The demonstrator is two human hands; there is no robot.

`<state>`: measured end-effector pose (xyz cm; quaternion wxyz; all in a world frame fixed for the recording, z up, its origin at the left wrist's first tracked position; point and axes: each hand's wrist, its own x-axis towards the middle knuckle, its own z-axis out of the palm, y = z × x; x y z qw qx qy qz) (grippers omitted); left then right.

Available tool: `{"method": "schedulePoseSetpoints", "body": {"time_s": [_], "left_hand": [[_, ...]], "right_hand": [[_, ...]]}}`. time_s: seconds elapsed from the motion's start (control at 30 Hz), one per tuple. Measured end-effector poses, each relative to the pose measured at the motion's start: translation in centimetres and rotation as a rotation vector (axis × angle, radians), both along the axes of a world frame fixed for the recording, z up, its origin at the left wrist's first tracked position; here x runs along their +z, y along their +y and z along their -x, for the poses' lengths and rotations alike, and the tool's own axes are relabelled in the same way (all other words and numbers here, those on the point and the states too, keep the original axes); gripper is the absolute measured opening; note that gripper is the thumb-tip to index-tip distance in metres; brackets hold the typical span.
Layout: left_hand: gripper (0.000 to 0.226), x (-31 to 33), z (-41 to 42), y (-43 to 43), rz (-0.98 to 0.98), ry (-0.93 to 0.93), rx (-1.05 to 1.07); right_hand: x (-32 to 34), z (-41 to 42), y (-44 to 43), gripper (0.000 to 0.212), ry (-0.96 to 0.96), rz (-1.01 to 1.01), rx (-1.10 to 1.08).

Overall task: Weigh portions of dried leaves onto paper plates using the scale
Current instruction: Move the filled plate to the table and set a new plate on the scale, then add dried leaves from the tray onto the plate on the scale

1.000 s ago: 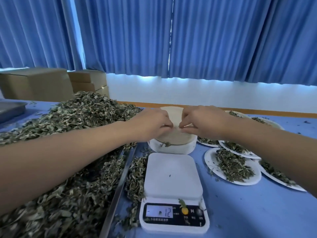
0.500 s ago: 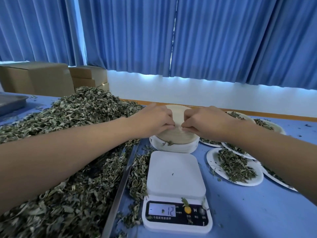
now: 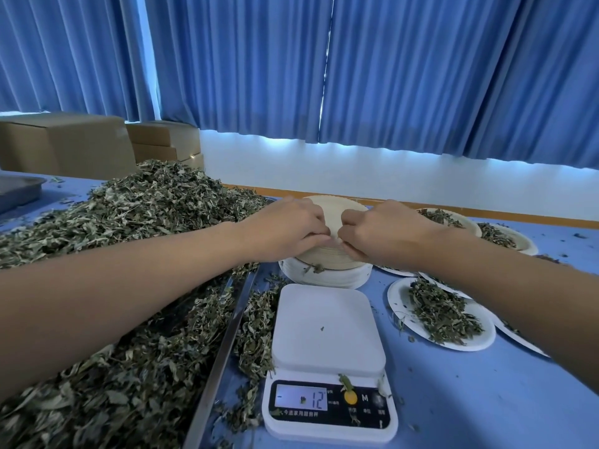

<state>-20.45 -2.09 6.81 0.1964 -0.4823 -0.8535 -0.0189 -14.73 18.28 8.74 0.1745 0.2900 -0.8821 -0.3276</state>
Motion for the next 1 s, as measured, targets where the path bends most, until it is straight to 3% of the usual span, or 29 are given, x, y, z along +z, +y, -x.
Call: {"method": "schedulePoseSetpoints", "body": {"time_s": [0.2, 0.33, 0.43, 0.53, 0.67, 0.77, 0.87, 0.93, 1.0], "left_hand": [[0.032, 1.6, -0.3, -0.2, -0.048, 0.176, 0.019], [0.026, 2.6, -3.4, -1.3, -0.078, 0.213, -0.036], [0.025, 1.7, -7.8, -3.0, -0.057, 0.204, -0.163], [0.018, -0.6, -11.7, -4.6, -0.032, 0.195, -0.235], [0.026, -3.5, -14.6, -5.3, 0.111, 0.031, -0.196], [0.031, -3.8, -14.7, -5.5, 0.081, -0.161, -0.148], [0.043, -2.5, -13.9, -6.3, -0.168, -0.417, -0.022], [0.044, -1.4, -12.5, -7.4, -0.343, -0.361, 0.128], [0.033, -0.6, -10.8, -9.0, -0.285, -0.329, 0.319]], "right_hand": [[1.3, -0.6, 0.2, 0.022, 0.153, 0.207, 0.074], [2.2, -4.2, 0.1, 0.027, 0.301, 0.298, 0.277], [0.6, -8.2, 0.1, 0.036, 0.236, 0.325, 0.391], [-2.8, -12.0, -0.2, 0.027, 0.154, 0.401, 0.457], [-7.2, -14.3, -0.5, 0.019, 0.085, 0.458, 0.523], [-8.5, -14.4, -0.2, 0.027, 0.083, 0.537, 0.482], [-8.9, -14.1, 0.4, 0.039, 0.174, 0.837, 0.342], [-9.5, -14.0, 1.2, 0.043, 0.185, 1.096, 0.198], [-10.2, -14.0, 2.3, 0.048, 0.151, 1.228, 0.022]]}}
